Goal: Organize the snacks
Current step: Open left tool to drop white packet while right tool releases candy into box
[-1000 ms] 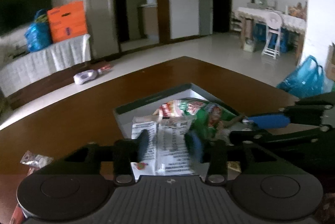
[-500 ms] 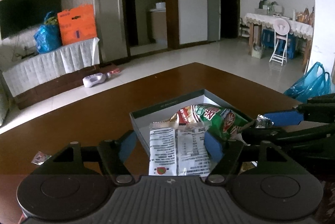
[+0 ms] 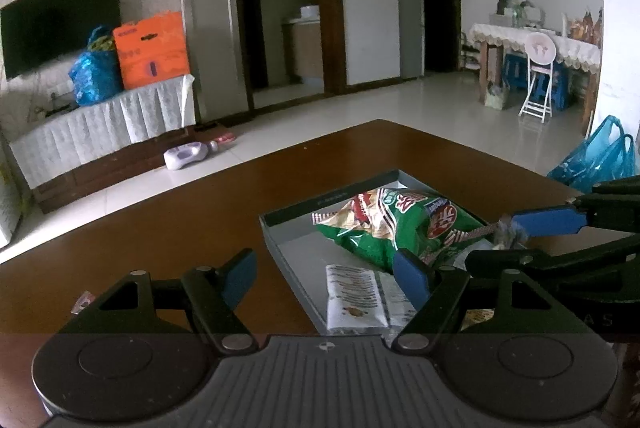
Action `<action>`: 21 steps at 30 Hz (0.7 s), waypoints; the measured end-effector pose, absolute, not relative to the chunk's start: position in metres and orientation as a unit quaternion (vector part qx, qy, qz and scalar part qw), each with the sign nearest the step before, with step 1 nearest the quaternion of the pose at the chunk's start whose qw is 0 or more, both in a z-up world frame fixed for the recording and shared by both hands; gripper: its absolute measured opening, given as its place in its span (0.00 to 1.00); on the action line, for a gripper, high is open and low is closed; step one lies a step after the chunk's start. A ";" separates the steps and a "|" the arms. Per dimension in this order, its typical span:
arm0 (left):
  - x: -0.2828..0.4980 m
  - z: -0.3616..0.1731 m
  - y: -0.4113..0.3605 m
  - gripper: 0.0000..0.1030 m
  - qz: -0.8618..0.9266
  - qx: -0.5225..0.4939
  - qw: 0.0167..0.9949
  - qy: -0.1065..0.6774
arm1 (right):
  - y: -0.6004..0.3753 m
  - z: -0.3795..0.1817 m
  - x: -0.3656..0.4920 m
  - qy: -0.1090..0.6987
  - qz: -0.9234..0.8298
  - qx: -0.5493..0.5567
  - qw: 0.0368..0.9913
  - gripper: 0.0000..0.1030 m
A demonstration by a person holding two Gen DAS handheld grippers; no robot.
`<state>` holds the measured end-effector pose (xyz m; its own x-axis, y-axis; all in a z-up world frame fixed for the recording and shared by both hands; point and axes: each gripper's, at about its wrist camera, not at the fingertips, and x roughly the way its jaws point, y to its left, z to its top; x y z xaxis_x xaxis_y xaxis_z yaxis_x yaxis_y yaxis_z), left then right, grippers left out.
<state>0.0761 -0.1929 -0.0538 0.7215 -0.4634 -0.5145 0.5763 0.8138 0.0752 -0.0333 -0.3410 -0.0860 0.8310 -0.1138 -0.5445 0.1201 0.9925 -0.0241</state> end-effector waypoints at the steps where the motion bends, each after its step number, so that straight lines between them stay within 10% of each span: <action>1: 0.076 -0.054 -0.192 0.73 -0.282 0.116 0.921 0.244 | -0.340 -0.086 -0.033 0.284 -0.060 0.004 0.957 0.51; 21: 0.075 -0.039 -0.144 0.90 -0.252 0.093 0.933 0.240 | -0.315 -0.068 -0.034 0.254 -0.054 -0.005 0.966 0.74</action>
<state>0.0750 -0.1438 -0.0389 0.7573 -0.4259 -0.4951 0.5157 0.8551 0.0532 -0.0344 -0.3151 -0.0680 0.8652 -0.1067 -0.4900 0.1018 0.9941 -0.0367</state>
